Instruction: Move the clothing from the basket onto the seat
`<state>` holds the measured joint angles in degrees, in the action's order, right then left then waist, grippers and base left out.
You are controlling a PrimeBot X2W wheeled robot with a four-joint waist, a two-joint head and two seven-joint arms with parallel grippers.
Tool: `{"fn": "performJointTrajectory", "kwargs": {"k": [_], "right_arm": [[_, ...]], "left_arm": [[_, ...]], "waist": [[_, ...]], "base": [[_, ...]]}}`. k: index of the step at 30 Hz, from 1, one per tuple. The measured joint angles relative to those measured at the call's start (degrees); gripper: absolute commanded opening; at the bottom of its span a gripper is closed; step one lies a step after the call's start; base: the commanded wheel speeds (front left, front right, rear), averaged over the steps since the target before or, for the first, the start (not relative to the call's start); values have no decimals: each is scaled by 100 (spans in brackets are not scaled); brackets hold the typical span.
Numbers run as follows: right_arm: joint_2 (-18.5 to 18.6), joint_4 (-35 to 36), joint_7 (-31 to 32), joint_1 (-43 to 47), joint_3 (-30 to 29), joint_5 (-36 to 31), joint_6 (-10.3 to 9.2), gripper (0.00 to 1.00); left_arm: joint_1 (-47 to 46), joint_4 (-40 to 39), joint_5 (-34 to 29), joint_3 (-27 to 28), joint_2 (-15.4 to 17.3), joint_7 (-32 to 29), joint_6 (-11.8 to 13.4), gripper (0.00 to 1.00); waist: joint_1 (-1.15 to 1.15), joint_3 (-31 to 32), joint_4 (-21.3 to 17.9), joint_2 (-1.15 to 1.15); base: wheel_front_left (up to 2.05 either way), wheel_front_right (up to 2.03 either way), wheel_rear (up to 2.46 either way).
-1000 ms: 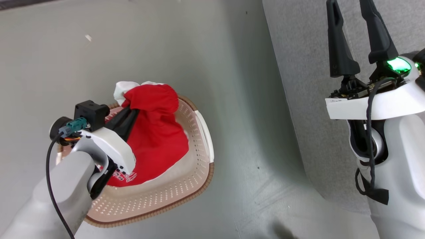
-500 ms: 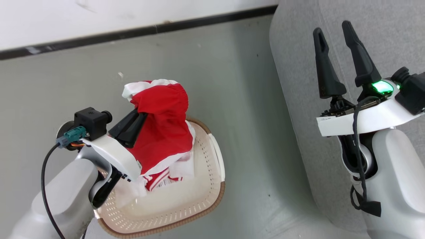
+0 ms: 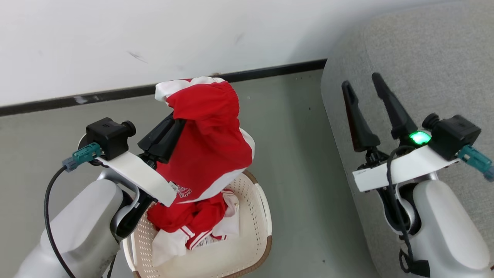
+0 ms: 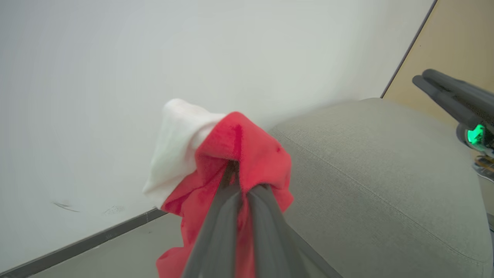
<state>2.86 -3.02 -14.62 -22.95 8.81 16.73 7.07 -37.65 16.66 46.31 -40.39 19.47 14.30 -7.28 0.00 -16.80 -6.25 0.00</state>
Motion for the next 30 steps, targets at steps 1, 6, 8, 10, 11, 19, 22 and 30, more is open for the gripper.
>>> {"fn": "performJointTrajectory", "kwargs": {"k": [1, 6, 8, 10, 11, 19, 22, 30], "right_arm": [[1, -26, 0, 48, 24, 0, 0, 100], [64, -170, 0, 236, 166, 42, 0, 100], [110, -197, 0, 299, 245, 109, 0, 100], [119, -232, 0, 317, 333, 178, 0, 100], [135, -257, 0, 344, 393, 212, 0, 100], [380, -502, 0, 726, 869, 396, 0, 100], [476, -548, 0, 745, 1050, 447, 0, 100], [802, -912, 0, 728, 1691, 504, 0, 100]], "left_arm": [[0, -37, 1, -8, 0, -1, 0, 0], [-1, -204, 71, -27, -80, 0, 0, 0], [-1, -241, 107, -41, -98, 0, 0, 0], [-1, -268, 131, -54, -113, -2, 0, 0], [-1, -274, 157, -57, -122, -11, 0, 0], [-4, -313, 220, -138, -172, -200, 0, 0], [-5, -347, 240, -221, -229, -289, 0, 0], [-6, -516, 297, -420, -450, -479, 0, 0]], "waist": [[0, 63, 14, 0], [0, 372, 82, 0], [0, 488, 108, 0], [0, 599, 133, 0], [0, 654, 146, 0], [0, 1076, 255, 0], [0, 1187, 295, 0], [0, 1372, 450, 0]], "base": [[0, 0, 0], [0, 0, 0], [0, 0, 0], [0, 0, 0], [0, 0, 0], [0, 0, 0], [0, 0, 0], [0, 0, 0]]}}
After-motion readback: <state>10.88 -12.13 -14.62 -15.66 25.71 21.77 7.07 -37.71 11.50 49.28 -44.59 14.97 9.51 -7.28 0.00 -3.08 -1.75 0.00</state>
